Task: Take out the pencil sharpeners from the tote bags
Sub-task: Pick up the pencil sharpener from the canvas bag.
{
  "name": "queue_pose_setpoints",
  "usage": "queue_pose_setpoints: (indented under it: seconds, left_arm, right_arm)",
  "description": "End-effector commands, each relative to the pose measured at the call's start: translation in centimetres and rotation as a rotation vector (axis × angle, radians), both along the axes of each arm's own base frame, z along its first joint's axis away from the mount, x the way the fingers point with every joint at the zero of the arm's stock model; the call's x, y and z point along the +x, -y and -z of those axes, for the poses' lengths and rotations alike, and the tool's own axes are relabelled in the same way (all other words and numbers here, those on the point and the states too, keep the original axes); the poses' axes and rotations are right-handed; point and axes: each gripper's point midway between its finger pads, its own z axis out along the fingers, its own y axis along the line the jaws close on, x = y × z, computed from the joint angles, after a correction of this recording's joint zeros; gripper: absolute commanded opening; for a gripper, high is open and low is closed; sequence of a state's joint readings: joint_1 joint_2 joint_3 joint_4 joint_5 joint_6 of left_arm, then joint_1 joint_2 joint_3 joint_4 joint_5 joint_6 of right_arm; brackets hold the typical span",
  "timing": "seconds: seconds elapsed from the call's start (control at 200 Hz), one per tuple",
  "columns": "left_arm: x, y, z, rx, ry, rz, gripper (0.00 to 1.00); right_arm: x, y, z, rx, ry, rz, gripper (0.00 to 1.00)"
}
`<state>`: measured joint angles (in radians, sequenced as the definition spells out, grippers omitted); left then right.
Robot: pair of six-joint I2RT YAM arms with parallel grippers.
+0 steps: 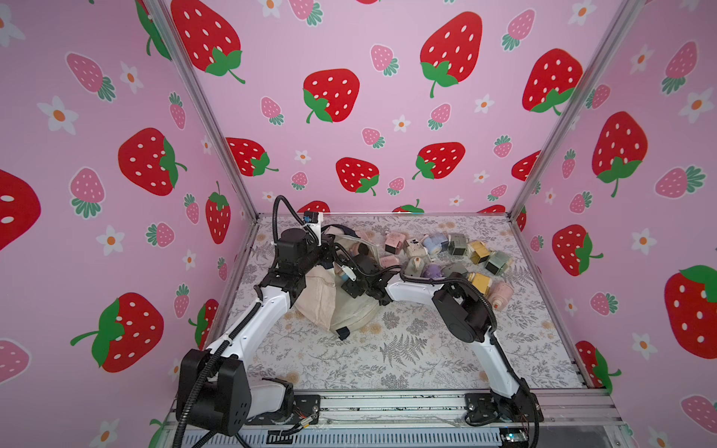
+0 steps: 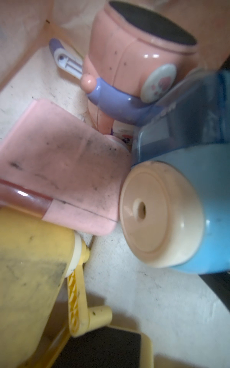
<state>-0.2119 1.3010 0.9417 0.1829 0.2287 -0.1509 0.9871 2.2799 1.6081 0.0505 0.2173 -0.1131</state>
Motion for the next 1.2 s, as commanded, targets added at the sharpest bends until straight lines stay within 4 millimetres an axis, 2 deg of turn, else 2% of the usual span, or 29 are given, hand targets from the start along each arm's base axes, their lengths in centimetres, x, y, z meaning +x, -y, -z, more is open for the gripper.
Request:
queue_pose_setpoints:
  seconds: [0.0, 0.09, 0.27, 0.45, 0.555, 0.665, 0.996, 1.161, 1.196]
  left_arm:
    - [0.2, 1.3, -5.7, -0.033, 0.165, 0.058, 0.00]
    - [0.2, 1.3, -5.7, -0.033, 0.166, 0.059, 0.00]
    - [0.2, 1.3, -5.8, -0.034, 0.167, 0.059, 0.00]
    - [0.2, 1.3, -5.7, -0.033, 0.166, 0.059, 0.00]
    - [0.2, 1.3, -5.7, -0.030, 0.166, 0.056, 0.00]
    - [0.3, 1.2, -5.7, -0.029, 0.166, 0.054, 0.00]
    - [0.5, 0.6, -5.4, -0.008, 0.164, 0.019, 0.00]
    - [0.6, -1.2, -5.2, 0.020, 0.170, -0.071, 0.00]
    - [0.8, -2.2, -5.2, 0.029, 0.171, -0.127, 0.00]
  right_arm:
    - [-1.3, -0.7, -2.1, 0.053, -0.014, -0.053, 0.89]
    - [-1.7, -0.8, -2.6, 0.069, -0.018, -0.068, 0.84]
    - [-2.9, -0.8, -3.8, 0.091, -0.030, -0.099, 0.81]
    - [-5.8, -1.1, -5.8, 0.152, -0.079, -0.184, 0.79]
    - [-8.5, -1.1, -7.0, 0.205, -0.148, -0.274, 0.78]
    - [-11.0, -0.4, -8.5, 0.254, -0.198, -0.348, 0.78]
    - [-16.1, 1.8, -11.8, 0.329, -0.240, -0.503, 0.77]
    - [-16.8, 3.6, -14.0, 0.357, -0.193, -0.500, 0.77]
    - [-16.7, 4.1, -14.3, 0.357, -0.176, -0.484, 0.77]
